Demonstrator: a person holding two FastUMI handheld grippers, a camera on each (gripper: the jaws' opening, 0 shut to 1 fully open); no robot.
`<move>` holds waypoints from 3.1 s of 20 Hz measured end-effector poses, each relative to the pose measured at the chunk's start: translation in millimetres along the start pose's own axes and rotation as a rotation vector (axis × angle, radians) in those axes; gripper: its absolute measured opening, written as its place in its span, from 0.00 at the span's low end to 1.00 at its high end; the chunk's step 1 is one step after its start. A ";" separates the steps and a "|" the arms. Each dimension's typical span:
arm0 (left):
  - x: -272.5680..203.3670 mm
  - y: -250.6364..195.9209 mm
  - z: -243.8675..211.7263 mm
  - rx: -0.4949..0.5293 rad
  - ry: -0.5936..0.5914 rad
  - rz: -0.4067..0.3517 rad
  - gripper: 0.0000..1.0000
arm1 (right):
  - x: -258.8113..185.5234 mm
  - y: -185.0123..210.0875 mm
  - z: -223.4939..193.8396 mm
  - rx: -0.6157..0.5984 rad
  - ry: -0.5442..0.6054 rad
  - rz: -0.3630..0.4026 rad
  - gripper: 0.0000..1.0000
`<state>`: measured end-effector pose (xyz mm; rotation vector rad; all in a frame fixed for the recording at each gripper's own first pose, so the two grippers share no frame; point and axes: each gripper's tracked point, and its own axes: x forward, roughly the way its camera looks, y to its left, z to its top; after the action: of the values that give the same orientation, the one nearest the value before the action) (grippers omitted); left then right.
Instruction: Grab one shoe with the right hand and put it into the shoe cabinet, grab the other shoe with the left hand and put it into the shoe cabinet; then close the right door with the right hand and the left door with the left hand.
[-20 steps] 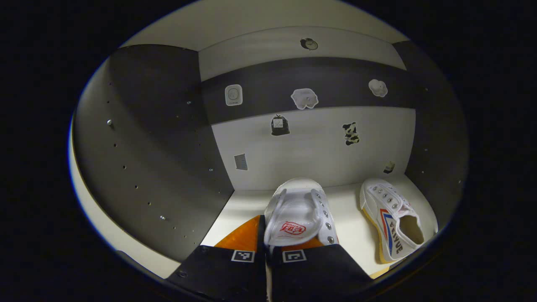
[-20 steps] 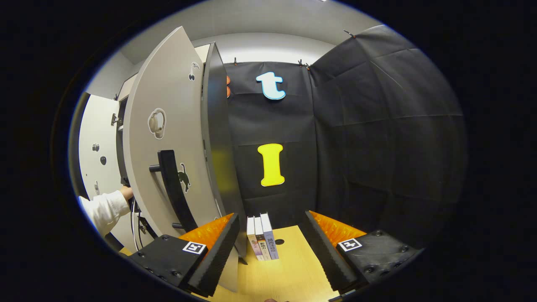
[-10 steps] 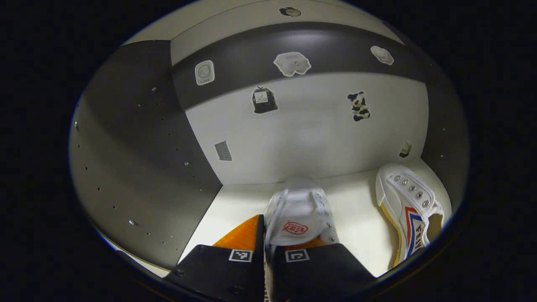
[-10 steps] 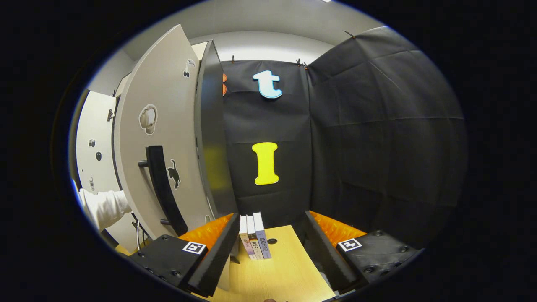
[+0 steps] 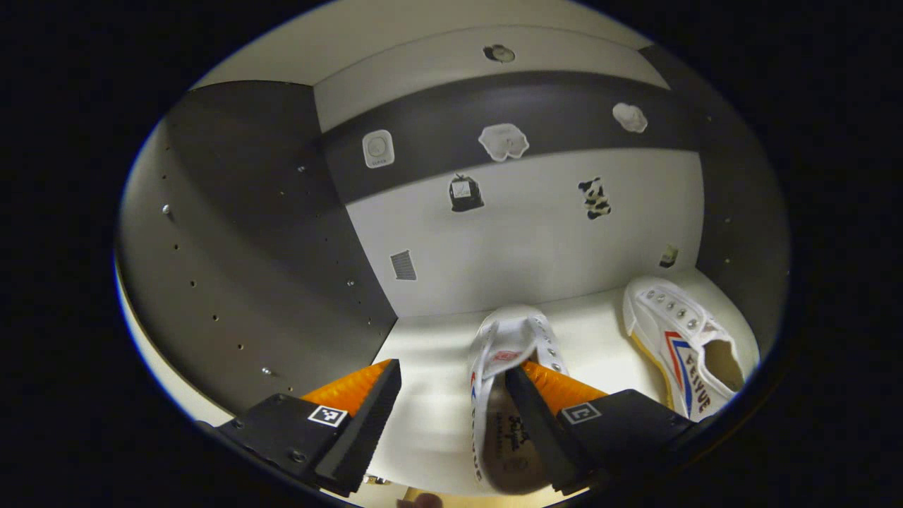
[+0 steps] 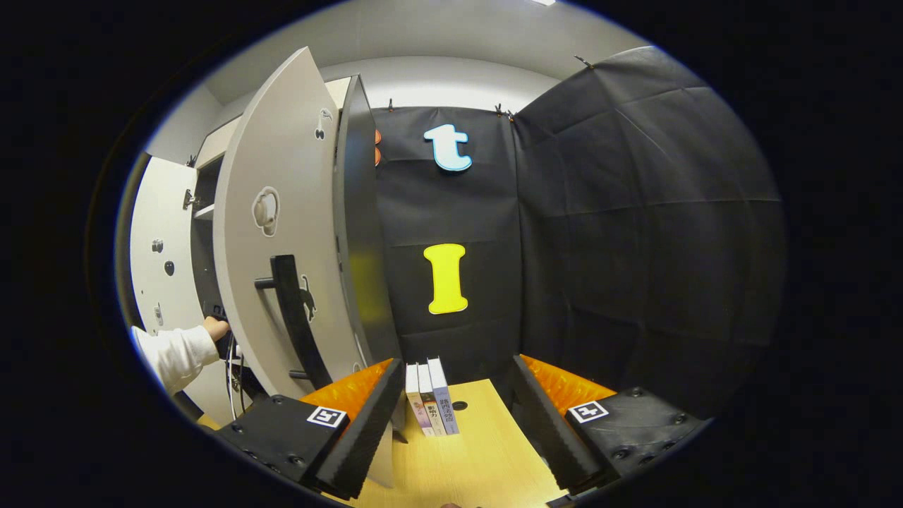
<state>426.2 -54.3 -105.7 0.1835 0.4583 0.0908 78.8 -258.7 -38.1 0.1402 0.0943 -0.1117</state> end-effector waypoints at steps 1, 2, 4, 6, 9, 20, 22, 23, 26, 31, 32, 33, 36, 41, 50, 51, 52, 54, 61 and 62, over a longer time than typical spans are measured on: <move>-13.3 -0.6 2.4 -0.008 -0.025 -0.025 0.96 | -2.6 2.3 2.5 -0.007 -0.003 0.000 0.98; -26.8 -0.3 5.5 -0.010 -0.048 -0.046 0.96 | -5.6 3.5 4.6 -0.014 -0.009 -0.002 0.98; -56.4 2.7 9.5 -0.014 -0.092 -0.070 0.96 | -9.8 7.8 9.7 -0.020 -0.018 -0.002 0.98; -91.5 2.9 12.5 -0.040 -0.145 -0.102 0.96 | -12.4 11.9 13.3 -0.014 -0.020 0.002 0.98; -149.4 2.9 12.5 -0.076 -0.219 -0.151 0.96 | -11.3 12.4 20.7 -0.010 -0.041 -0.008 0.98; -314.6 18.3 -28.0 -0.116 -0.364 -0.162 0.96 | 10.6 35.1 35.3 -0.030 -0.051 0.046 0.98; -328.6 21.5 -42.0 -0.143 -0.348 -0.169 0.96 | 12.6 43.3 35.3 -0.045 -0.046 0.066 0.98; -334.9 25.6 -49.1 -0.153 -0.342 -0.163 0.96 | 13.0 46.8 36.0 -0.052 -0.046 0.072 0.98; -350.8 40.8 -60.2 -0.167 -0.359 -0.121 0.96 | 12.7 57.6 35.8 -0.055 -0.050 0.089 0.98; -374.0 52.3 -74.5 -0.162 -0.400 -0.122 0.96 | 11.9 72.1 34.6 -0.058 -0.052 0.087 0.96; -377.7 61.7 -75.9 -0.149 -0.409 -0.106 0.96 | 10.4 75.3 30.6 -0.057 -0.042 0.081 0.96; -380.4 67.3 -78.1 -0.146 -0.414 -0.101 0.96 | 10.8 77.6 33.2 -0.062 -0.048 0.071 0.93; -387.2 83.9 -89.1 -0.179 -0.401 -0.125 0.96 | 6.8 82.3 32.6 -0.084 -0.060 0.026 0.88; -393.7 128.3 -107.4 -0.176 -0.396 -0.091 0.96 | -3.3 111.5 26.9 -0.057 -0.065 0.001 0.89; -397.6 196.1 -127.9 -0.212 -0.372 -0.025 0.96 | -11.6 255.1 24.2 -0.036 -0.059 0.241 0.91; -396.9 201.6 -128.9 -0.214 -0.371 -0.019 0.96 | -14.0 267.6 30.0 -0.042 -0.077 0.257 0.96; -395.0 207.6 -128.4 -0.214 -0.372 -0.012 0.96 | -19.6 277.2 35.0 -0.050 -0.095 0.266 0.98; -389.2 220.4 -126.4 -0.212 -0.374 0.000 0.96 | -30.6 286.4 38.4 -0.057 -0.116 0.259 0.98; -356.2 277.9 -105.5 -0.230 -0.394 0.046 0.97 | -63.0 300.0 7.4 -0.042 -0.045 0.296 0.98; -349.7 288.0 -101.1 -0.226 -0.401 0.057 0.97 | -65.7 296.7 5.0 -0.044 -0.039 0.291 0.98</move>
<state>55.4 198.7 12.5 -0.0092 0.0408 0.1573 49.1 39.4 13.3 0.1061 0.0363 0.1783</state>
